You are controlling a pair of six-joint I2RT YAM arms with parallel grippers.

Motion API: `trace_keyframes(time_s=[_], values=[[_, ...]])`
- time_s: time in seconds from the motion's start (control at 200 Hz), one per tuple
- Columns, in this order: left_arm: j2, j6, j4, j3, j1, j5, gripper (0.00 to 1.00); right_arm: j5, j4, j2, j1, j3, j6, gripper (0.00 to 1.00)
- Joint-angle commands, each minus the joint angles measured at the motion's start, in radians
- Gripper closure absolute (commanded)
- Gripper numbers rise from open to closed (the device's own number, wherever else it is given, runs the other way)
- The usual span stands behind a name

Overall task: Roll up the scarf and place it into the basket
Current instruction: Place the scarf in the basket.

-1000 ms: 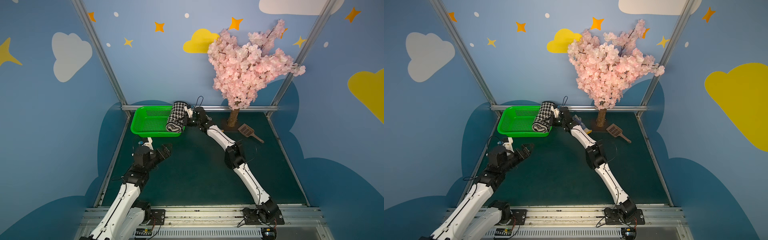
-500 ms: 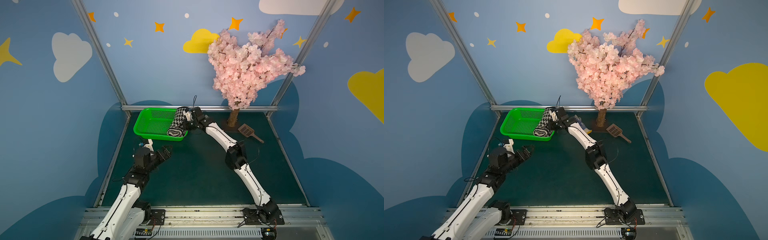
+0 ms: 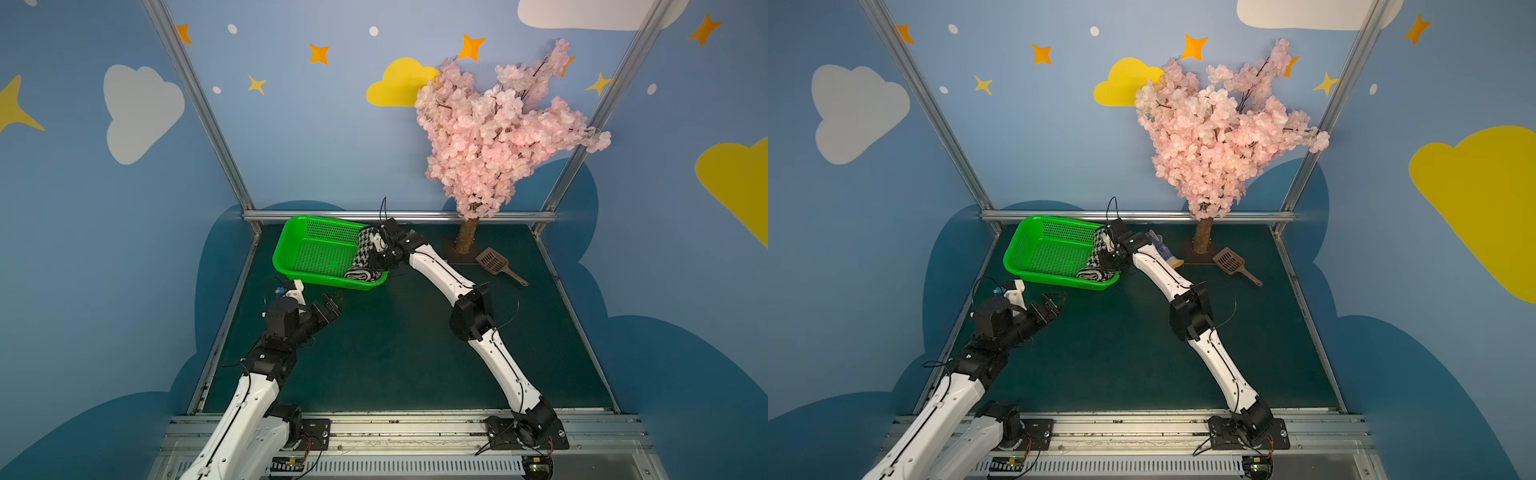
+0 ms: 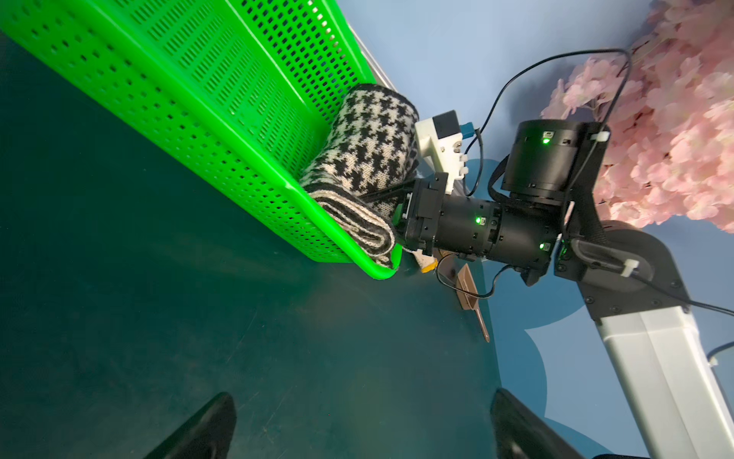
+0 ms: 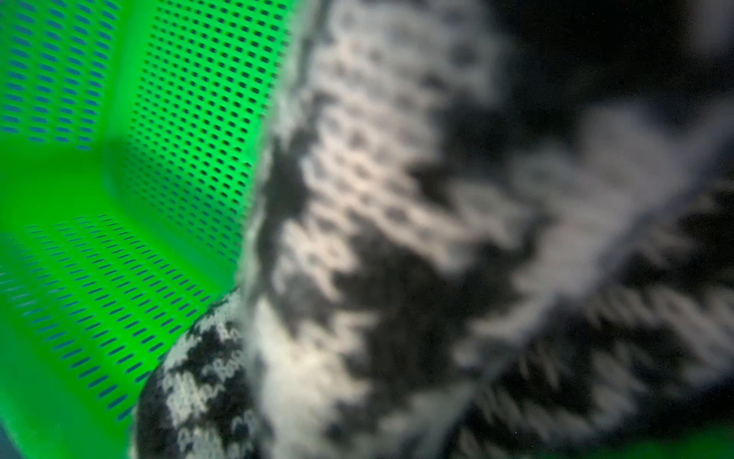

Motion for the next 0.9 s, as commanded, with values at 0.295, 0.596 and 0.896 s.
trace_keyframes(time_s=[0.295, 0.596, 0.896], values=[[-0.069, 0.043, -0.152, 0.026, 0.004, -0.061, 0.0, 0.047, -0.067, -0.064, 0.062, -0.058, 0.005, 0.1], [-0.101, 0.071, -0.19, 0.021, 0.015, -0.127, 0.0, 0.038, 0.009, -0.178, 0.079, -0.119, -0.005, 0.08], [-0.102, 0.134, -0.235, 0.052, 0.041, -0.272, 0.0, 0.142, -0.041, -0.35, 0.098, -0.127, -0.038, 0.08]])
